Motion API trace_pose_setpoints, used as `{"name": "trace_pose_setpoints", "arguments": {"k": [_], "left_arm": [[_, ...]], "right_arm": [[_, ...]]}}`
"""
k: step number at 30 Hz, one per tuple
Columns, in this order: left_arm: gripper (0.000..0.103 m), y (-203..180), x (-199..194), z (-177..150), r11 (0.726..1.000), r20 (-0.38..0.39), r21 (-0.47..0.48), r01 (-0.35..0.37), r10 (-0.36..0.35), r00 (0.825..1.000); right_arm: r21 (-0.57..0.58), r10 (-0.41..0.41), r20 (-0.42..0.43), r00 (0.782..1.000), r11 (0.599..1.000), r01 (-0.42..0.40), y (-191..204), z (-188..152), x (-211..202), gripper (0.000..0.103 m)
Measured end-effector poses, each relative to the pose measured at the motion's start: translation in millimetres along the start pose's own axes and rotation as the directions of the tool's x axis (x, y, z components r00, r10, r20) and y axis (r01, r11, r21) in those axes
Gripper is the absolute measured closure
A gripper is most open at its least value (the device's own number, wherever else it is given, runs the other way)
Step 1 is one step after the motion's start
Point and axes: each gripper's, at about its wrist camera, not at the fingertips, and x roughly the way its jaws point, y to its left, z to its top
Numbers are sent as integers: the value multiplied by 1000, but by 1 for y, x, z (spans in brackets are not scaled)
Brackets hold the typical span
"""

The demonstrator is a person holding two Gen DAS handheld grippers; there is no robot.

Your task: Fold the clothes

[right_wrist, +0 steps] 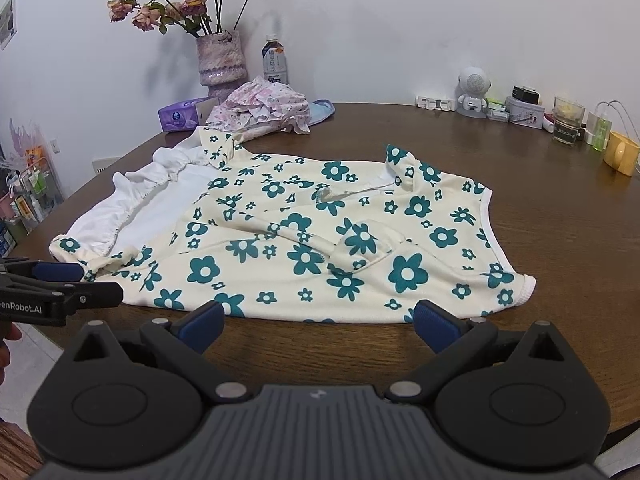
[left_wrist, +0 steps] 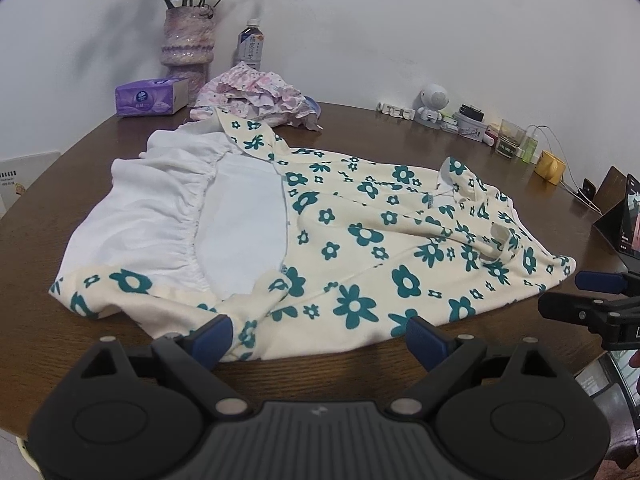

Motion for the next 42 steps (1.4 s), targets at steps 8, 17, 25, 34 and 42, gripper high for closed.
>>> {"name": "trace_pose_setpoints", "arguments": {"k": [8,17,25,34,42], "left_arm": [[10,5,11,8,1000,1,-17,-20,20,1000],[10,13,23,41,999,33,0,-32,32,999],[14,22,82,127,997,2,78,-26,26,1000],[28,40,182,177,999,-205,11,-44,46,978],[102,39,199,176,999,-124,-45,13,-18,992]], "right_arm": [[5,-12,-4,1000,1000,12,-7,5,13,1],[18,-6,37,999,1000,6,-18,21,24,2],[33,75,16,997,997,-76,-48,97,65,30],[266,157,-271,950,960,-83,-73,141,189,68],[305,148,-220,964,949,-77,-83,151,198,102]]}}
